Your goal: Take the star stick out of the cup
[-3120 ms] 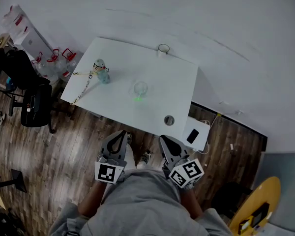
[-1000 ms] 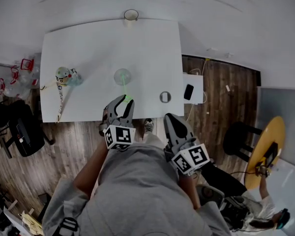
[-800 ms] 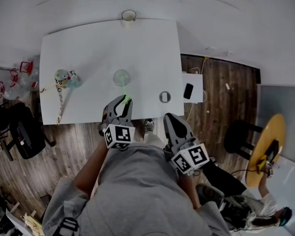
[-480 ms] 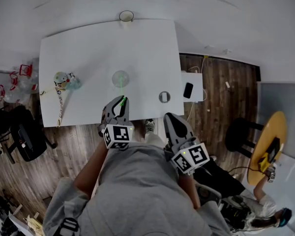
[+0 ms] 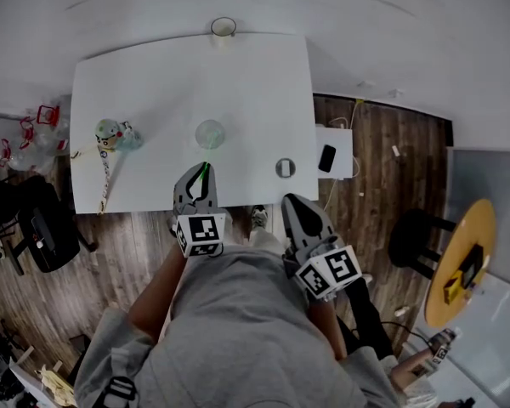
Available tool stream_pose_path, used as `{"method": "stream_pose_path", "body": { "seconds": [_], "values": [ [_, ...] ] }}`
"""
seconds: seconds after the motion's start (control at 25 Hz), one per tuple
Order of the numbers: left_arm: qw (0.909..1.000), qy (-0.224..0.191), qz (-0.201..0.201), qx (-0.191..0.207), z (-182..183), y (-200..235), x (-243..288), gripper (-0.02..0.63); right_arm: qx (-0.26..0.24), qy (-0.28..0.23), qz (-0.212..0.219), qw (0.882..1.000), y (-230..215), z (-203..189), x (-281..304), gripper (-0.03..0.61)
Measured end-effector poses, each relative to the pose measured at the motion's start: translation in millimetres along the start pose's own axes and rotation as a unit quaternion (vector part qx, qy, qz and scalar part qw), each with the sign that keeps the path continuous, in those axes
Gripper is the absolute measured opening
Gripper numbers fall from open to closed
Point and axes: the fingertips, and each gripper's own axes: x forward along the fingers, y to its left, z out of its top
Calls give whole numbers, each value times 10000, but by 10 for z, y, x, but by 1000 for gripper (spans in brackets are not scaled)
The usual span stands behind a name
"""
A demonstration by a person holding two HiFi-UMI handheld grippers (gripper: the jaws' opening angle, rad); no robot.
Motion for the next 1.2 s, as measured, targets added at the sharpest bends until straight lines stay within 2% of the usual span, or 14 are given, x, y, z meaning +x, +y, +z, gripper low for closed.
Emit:
{"method": "stream_pose_path", "body": {
  "seconds": [0.56, 0.84, 1.2],
  "values": [
    [9928, -488, 580, -924, 176, 113, -324, 44, -155, 114, 484, 9986, -1, -18, -94, 35],
    [9878, -643, 909, -1092, 197, 71, -560, 44, -288, 196, 825, 9960, 37, -32, -192, 35],
    [9762, -944, 1448, -1313, 254, 4, -961, 44, -440, 301, 1268, 9905, 63, -102, -360, 35]
  ]
}}
